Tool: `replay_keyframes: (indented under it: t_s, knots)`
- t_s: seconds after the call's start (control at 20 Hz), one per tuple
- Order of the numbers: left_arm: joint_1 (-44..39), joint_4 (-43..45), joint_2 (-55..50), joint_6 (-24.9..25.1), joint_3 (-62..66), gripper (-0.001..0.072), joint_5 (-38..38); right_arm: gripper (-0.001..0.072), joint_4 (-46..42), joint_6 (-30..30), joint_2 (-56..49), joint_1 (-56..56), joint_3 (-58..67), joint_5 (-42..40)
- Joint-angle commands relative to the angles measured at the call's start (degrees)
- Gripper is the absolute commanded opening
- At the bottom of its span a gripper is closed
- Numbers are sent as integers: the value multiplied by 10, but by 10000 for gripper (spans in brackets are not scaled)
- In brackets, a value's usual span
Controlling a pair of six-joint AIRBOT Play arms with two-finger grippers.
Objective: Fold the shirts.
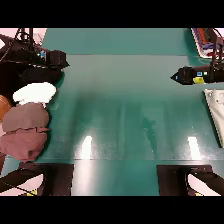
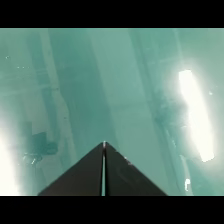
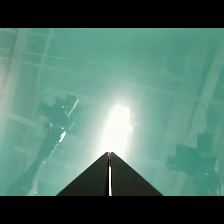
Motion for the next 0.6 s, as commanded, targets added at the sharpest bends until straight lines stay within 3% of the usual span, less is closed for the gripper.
replay_keyframes:
  t_s: [0.0, 0.55]
  knots:
    - [0, 0, 0, 0, 0, 27, 0, 21, 1, 0, 0, 2, 0, -8]
    - [0, 0, 0, 0, 0, 27, 0, 21, 1, 0, 0, 2, 0, -12]
